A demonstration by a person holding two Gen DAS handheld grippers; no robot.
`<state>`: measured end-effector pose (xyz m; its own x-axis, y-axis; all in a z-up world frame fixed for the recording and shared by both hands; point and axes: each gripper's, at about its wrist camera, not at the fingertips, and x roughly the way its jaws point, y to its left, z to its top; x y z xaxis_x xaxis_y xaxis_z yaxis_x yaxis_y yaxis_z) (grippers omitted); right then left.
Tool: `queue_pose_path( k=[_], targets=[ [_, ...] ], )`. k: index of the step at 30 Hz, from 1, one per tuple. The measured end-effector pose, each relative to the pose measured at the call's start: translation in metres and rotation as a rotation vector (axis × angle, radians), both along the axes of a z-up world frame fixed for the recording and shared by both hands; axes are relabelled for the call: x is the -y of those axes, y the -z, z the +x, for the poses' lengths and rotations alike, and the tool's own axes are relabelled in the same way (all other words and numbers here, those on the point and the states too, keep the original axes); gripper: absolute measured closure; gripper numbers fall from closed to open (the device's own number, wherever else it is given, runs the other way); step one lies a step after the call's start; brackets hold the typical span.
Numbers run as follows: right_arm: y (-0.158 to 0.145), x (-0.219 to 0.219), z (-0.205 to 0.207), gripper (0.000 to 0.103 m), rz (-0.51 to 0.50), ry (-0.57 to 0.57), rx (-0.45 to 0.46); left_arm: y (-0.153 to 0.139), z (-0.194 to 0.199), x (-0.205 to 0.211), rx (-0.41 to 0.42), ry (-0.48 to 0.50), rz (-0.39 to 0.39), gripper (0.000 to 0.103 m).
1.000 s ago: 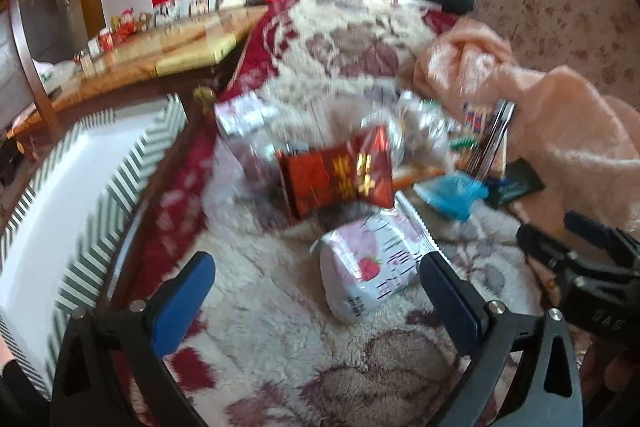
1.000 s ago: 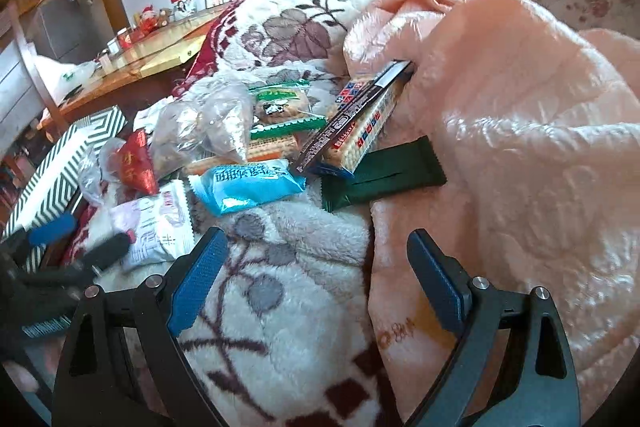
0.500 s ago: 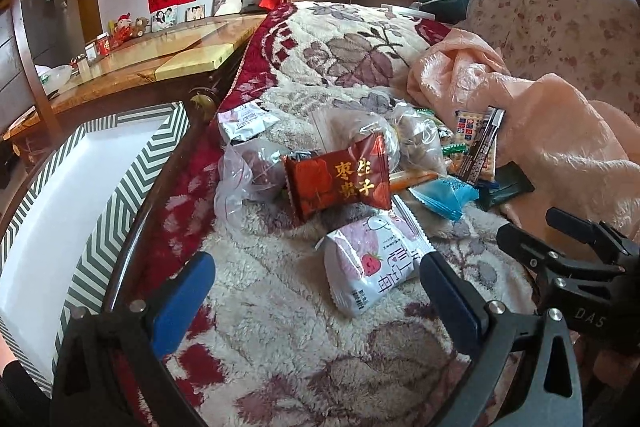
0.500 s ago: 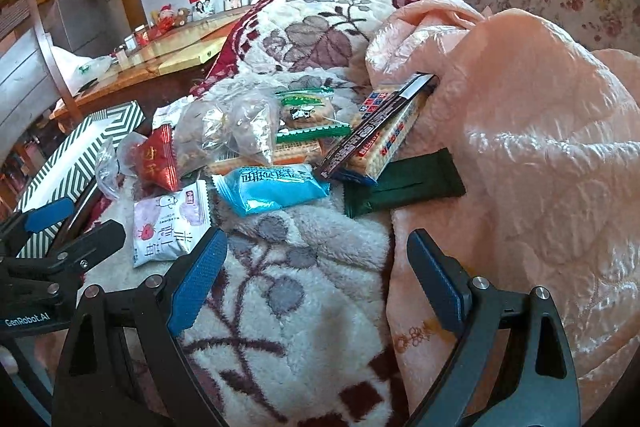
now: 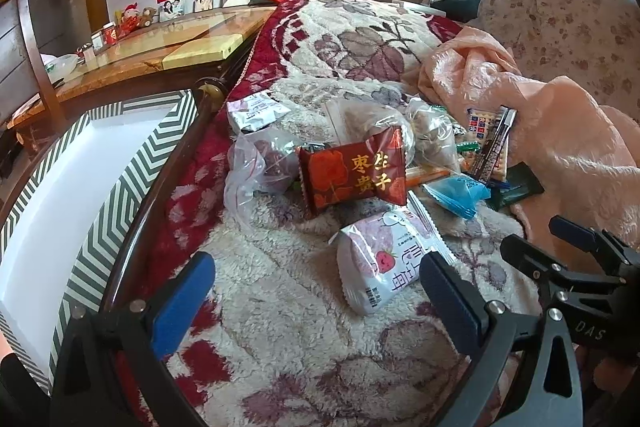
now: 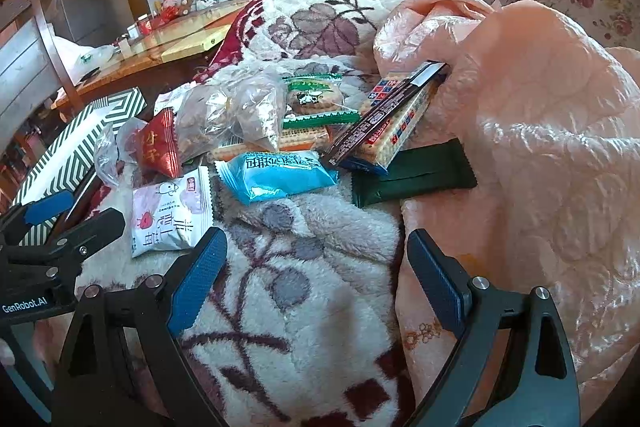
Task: Organize snacks
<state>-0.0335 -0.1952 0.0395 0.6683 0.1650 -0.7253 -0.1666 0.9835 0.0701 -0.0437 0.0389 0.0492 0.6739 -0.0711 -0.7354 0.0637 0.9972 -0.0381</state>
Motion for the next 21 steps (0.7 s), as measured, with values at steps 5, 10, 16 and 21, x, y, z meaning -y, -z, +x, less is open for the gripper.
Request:
queue_pose_path(
  k=[5, 10, 16, 21],
  targets=[
    [0.0010, -0.0011, 0.0001, 0.011, -0.002, -0.005, -0.005, 0.0012, 0.0002, -0.0003, -0.004, 0.000, 0.001, 0.000],
    [0.0024, -0.0042, -0.0003, 0.011, -0.007, -0.013, -0.008, 0.0029, 0.0013, -0.0013, -0.013, -0.004, 0.000, 0.000],
    [0.0034, -0.0067, 0.0003, 0.011, -0.014, -0.023, -0.013, 0.0038, 0.0021, -0.0031, -0.019, -0.011, -0.009, 0.000],
    [0.0033, -0.0071, 0.0001, 0.011, -0.013, -0.023, -0.014, 0.0053, 0.0025, -0.0033, -0.026, -0.011, -0.005, 0.000]
  ],
)
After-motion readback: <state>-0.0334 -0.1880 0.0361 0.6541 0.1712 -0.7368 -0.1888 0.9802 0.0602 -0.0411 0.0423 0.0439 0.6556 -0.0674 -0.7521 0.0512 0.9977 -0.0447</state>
